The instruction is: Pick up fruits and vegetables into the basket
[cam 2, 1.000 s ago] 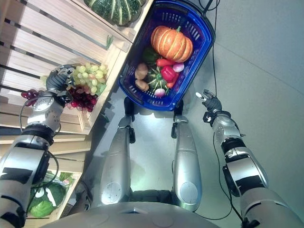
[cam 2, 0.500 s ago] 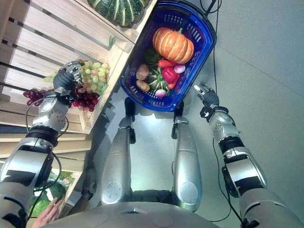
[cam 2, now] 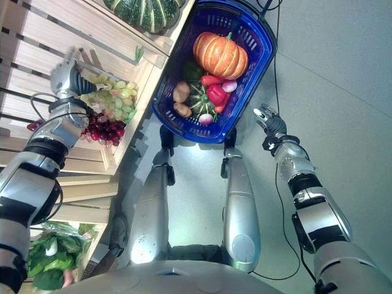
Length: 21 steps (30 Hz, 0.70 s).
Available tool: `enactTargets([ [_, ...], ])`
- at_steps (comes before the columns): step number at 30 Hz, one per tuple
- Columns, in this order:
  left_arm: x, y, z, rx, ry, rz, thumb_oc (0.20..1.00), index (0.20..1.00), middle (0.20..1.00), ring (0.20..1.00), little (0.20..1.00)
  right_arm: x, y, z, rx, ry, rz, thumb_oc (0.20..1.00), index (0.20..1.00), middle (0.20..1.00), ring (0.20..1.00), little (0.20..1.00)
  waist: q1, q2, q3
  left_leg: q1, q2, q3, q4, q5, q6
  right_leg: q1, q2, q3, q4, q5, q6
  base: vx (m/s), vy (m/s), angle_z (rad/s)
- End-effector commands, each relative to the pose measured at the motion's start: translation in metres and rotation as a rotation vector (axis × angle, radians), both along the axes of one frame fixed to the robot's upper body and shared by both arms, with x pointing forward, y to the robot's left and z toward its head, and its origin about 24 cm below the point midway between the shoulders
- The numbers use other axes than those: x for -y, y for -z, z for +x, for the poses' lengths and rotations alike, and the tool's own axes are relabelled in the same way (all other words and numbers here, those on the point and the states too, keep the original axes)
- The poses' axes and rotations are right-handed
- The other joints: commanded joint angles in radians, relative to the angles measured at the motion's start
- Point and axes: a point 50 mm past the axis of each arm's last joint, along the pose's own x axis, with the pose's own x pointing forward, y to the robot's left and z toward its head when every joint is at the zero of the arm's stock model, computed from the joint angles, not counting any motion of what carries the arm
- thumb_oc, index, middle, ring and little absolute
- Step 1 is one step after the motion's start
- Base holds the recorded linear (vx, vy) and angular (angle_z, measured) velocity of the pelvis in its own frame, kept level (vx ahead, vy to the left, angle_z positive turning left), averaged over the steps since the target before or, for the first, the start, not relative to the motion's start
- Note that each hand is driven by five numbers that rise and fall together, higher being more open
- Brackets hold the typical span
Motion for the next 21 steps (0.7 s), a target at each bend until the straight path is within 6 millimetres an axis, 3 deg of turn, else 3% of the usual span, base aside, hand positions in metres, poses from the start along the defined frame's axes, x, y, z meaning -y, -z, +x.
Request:
enactTargets([
  [1,-0.024,0.000,-0.008,-0.044,-0.125,0.233,1.000,1.000,1.000,1.000,1.000,0.006,-0.002,-0.001,0.035,0.000,0.026,1.000,1.000,1.000,1.000,1.000,-0.016,-0.015,-0.033,-0.059,-0.063,0.050,0.085,-0.054,0.074,0.050,0.029,-0.076,-0.058,0.013,-0.016,0.00,0.000,0.00],
  [10,-0.031,0.006,-0.008,-0.154,-0.192,0.318,1.000,1.000,1.000,1.000,1.000,0.006,-0.006,0.005,0.027,0.001,0.007,1.000,1.000,1.000,1.000,1.000,-0.027,-0.014,-0.033,-0.069,-0.062,0.054,0.081,-0.049,0.071,0.034,0.033,-0.069,-0.062,0.020,-0.014,0.00,0.004,0.00],
  [14,-0.033,0.030,-0.010,-0.361,-0.167,0.301,1.000,1.000,1.000,1.000,1.000,0.007,-0.006,0.007,0.007,0.016,-0.026,1.000,1.000,1.000,1.000,1.000,-0.031,-0.010,-0.033,-0.074,-0.063,0.056,0.083,-0.050,0.069,0.030,0.033,-0.066,-0.067,0.024,-0.011,0.00,0.008,0.00],
  [21,-0.036,0.061,-0.019,-0.510,-0.162,0.211,1.000,1.000,1.000,1.000,1.000,0.021,0.004,0.001,-0.069,0.072,-0.050,1.000,1.000,1.000,1.000,1.000,-0.032,-0.004,-0.033,-0.082,-0.057,0.063,0.084,-0.052,0.072,0.024,0.037,-0.058,-0.072,0.025,-0.013,0.00,0.040,0.00],
])
